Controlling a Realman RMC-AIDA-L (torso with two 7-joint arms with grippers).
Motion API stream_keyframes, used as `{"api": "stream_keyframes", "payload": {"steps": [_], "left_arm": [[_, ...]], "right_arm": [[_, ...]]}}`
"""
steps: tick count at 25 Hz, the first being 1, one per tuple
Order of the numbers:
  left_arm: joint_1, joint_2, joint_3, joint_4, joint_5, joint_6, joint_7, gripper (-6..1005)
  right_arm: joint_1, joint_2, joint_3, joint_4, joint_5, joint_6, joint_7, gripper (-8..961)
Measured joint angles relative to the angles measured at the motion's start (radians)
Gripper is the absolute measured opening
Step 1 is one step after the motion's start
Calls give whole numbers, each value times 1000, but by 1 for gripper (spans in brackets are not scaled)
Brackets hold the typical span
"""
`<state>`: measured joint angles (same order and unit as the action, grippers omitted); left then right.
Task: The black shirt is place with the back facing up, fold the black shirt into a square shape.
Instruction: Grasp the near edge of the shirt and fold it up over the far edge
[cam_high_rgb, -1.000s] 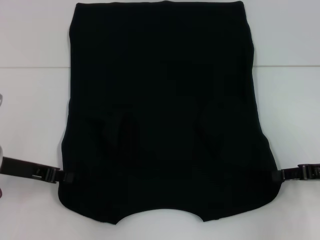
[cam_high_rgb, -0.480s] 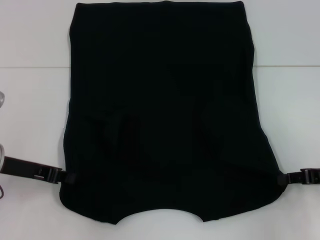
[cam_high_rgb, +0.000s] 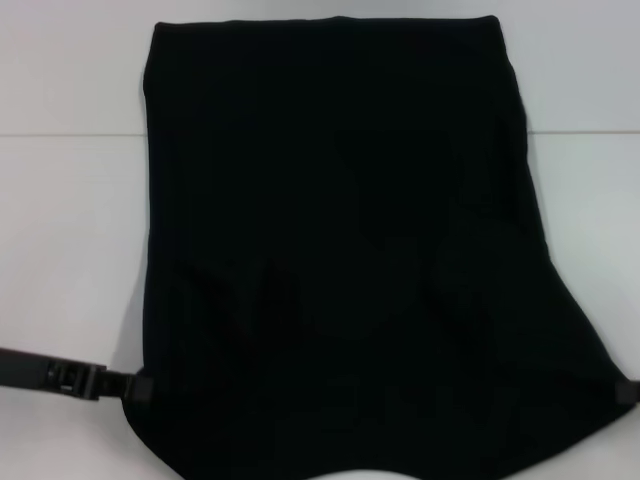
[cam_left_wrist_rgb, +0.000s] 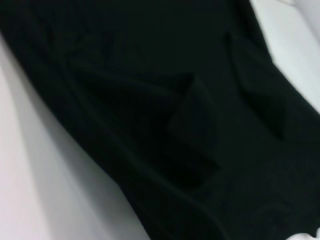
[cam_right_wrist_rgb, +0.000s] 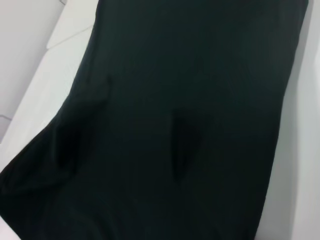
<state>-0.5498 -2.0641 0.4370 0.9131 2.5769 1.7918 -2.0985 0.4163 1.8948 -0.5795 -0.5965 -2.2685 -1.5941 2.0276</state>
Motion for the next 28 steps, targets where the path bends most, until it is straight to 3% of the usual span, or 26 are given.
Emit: {"api": "stream_keyframes", "payload": {"steps": [7,13,18,24,28], "left_arm": [[57,-17,-35,-5,-39,89,17,49],[108,-31,-53,-9,-72,109,22,49],[101,-31,-62,-23,-86,129,30,49],[4,7,-66,-106,-145,64,27,49],[-112,58,-67,-223,-244,-83,24,49]], "right_arm": [[-98,-31,91,-12,-1,-134,-81,71],[-166,-35,146,-28,-3,-168,-100,72],[-171,-35,191,-28,-3,-183,-114,73],[-102,-23,292,-28,5,-181,-132,73],[-15,-13,390,-26,11,-174,-148,73]]}}
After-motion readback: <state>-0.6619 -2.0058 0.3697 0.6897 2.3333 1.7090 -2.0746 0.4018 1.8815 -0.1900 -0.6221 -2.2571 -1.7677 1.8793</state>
